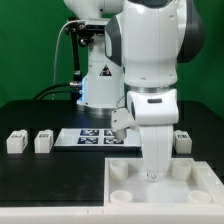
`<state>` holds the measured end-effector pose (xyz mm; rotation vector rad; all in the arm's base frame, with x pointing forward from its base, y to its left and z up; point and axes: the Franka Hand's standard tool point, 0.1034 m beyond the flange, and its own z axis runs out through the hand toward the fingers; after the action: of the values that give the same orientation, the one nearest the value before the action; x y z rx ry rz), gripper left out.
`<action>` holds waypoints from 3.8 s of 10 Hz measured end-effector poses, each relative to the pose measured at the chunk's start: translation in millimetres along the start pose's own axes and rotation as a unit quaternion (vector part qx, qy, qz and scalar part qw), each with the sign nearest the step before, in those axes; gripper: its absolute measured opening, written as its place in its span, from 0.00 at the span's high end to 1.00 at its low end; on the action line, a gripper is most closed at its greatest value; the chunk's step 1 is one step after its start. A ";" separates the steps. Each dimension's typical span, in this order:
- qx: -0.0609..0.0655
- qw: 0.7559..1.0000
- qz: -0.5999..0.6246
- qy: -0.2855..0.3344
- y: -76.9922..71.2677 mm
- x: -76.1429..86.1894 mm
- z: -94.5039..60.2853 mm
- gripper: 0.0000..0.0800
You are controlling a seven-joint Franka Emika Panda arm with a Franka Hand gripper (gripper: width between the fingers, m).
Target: Assemble one leg
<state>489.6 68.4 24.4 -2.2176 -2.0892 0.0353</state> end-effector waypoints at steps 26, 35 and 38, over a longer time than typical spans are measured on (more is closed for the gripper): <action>0.282 0.671 0.616 -0.301 -92.5 90.2 -4.2 0.19; 0.280 0.671 0.613 -0.309 -117.7 96.3 30.0 0.20; 0.280 0.671 0.613 -0.309 -117.7 96.3 30.0 0.64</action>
Offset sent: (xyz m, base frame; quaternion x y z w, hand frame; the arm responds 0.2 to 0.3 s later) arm -0.0372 0.0454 0.0235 0.0187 -0.0081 0.2827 0.9590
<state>376.0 172.8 9.1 -2.7703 -0.0779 1.4100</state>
